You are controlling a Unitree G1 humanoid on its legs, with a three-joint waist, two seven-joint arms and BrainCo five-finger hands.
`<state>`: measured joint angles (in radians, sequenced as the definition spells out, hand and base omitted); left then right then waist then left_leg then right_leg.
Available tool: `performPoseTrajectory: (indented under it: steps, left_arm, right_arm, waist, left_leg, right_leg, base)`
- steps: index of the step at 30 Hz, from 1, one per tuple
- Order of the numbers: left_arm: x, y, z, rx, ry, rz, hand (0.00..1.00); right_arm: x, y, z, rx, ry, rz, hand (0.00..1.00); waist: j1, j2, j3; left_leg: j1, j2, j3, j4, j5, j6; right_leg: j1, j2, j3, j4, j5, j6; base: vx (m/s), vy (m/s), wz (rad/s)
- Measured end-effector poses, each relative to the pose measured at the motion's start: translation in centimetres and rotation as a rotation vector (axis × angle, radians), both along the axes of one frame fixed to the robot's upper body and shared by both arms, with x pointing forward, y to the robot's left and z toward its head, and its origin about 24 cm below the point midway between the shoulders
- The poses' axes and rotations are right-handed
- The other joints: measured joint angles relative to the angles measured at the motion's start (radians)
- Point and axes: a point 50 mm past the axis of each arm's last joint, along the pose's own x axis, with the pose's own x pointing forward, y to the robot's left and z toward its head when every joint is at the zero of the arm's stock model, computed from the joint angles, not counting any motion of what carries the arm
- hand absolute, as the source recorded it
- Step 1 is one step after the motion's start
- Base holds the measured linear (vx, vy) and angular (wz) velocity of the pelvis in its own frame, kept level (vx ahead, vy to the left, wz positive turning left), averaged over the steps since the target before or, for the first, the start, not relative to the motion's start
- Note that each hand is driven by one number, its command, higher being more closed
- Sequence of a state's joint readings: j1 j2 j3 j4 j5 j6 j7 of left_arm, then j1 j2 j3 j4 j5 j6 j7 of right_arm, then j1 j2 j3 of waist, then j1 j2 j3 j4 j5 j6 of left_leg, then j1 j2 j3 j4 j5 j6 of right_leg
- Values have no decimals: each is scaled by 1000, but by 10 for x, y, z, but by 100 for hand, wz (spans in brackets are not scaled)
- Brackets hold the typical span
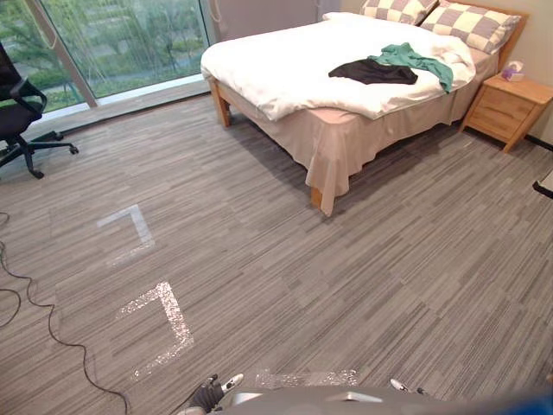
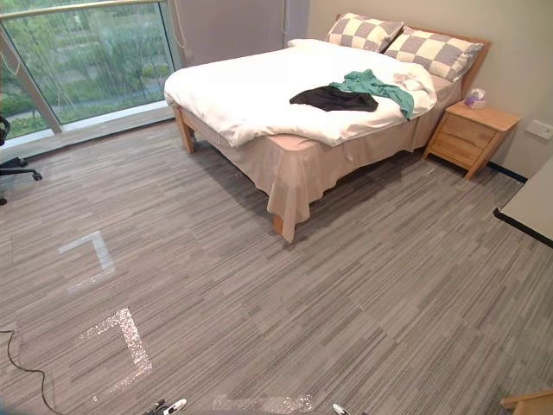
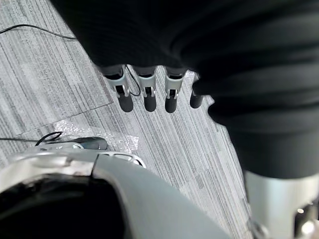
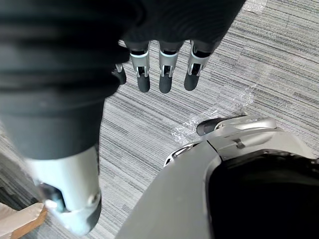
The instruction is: Tidy the bed and pick cloth on bed and put in laundry
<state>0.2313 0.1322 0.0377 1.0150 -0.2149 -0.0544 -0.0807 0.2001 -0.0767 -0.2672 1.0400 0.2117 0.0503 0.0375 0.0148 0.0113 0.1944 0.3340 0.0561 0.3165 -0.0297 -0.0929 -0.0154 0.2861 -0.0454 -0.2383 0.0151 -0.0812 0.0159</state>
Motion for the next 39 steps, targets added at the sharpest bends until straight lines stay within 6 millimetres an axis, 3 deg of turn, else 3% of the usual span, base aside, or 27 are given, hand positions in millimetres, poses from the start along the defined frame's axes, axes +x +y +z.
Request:
performPoseTrajectory:
  steps: [13,35,37,39]
  left_arm:
    - [2,-2,0,13,-1,-89,0]
    - [2,-1,1,24,-4,-117,0]
    - [2,-1,1,25,-4,-117,0]
    - [2,2,1,31,4,-132,0]
  right_arm:
    - [0,-1,0,-6,1,10,0]
    - [-4,0,0,-4,7,3,0]
    - [-5,1,0,-5,2,-1,0]
    - [-3,3,0,4,-6,-21,0]
  waist:
    - [2,-6,2]
    - [6,-11,-1]
    - [5,-12,0]
    - [5,-26,4]
  left_leg:
    - [13,-4,0,-68,44,-7]
    - [36,-3,6,-68,44,-7]
    - [36,-4,9,-68,44,-7]
    - [26,-14,28,-57,36,3]
  right_leg:
    - [-16,7,2,-16,8,-6]
    - [2,6,6,-5,12,-1]
    - [-9,3,6,17,0,-2]
    - [-92,-31,9,176,-75,18]
  base:
    - [-64,-13,-1]
    - [-32,0,-1]
    - [-36,9,-3]
    - [-34,31,-7]
